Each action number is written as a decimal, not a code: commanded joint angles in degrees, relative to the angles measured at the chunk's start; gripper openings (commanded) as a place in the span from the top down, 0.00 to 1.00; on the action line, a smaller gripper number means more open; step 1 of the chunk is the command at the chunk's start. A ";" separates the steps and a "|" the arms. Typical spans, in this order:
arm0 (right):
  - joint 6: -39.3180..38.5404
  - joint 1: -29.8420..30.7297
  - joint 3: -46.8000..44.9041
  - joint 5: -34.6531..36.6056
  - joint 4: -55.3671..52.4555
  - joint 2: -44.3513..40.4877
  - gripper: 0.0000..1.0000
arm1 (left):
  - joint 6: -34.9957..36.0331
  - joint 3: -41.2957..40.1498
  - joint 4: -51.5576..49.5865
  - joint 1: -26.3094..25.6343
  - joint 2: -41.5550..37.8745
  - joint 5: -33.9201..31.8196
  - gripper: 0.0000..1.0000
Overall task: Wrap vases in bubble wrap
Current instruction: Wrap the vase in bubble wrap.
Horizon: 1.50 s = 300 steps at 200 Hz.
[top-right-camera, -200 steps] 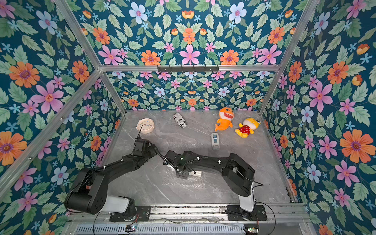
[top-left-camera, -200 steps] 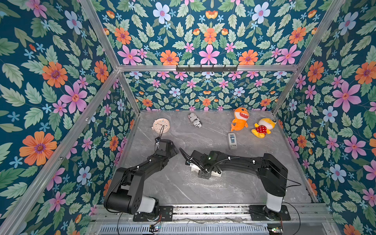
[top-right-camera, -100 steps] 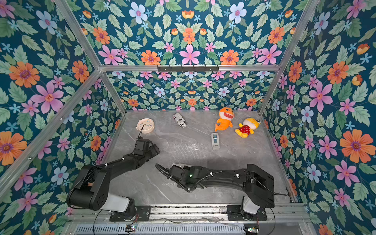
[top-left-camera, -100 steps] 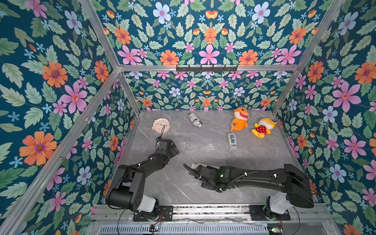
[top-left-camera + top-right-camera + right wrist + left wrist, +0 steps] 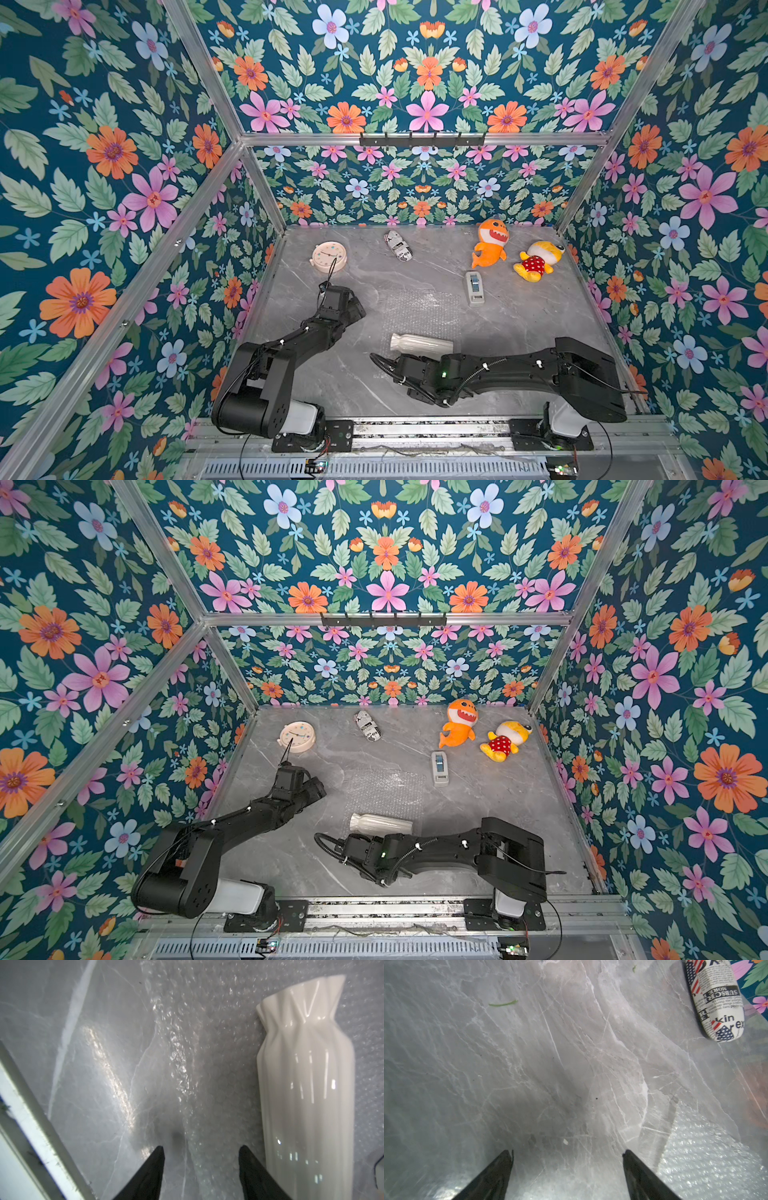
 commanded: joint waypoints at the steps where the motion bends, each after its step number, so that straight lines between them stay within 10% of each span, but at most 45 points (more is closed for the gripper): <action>1: 0.89 0.08 -0.69 0.46 1.46 0.82 0.41 | 0.67 0.25 -0.32 0.04 -0.09 -0.20 0.14; 120: 0.18 0.23 -0.14 9.79 2.98 0.27 0.98 | 2.11 0.75 5.90 -0.59 -1.29 3.85 0.15; 300: -5.79 -10.25 -1.34 9.10 9.37 -6.45 1.00 | 6.29 16.51 10.49 -11.38 19.01 9.72 0.14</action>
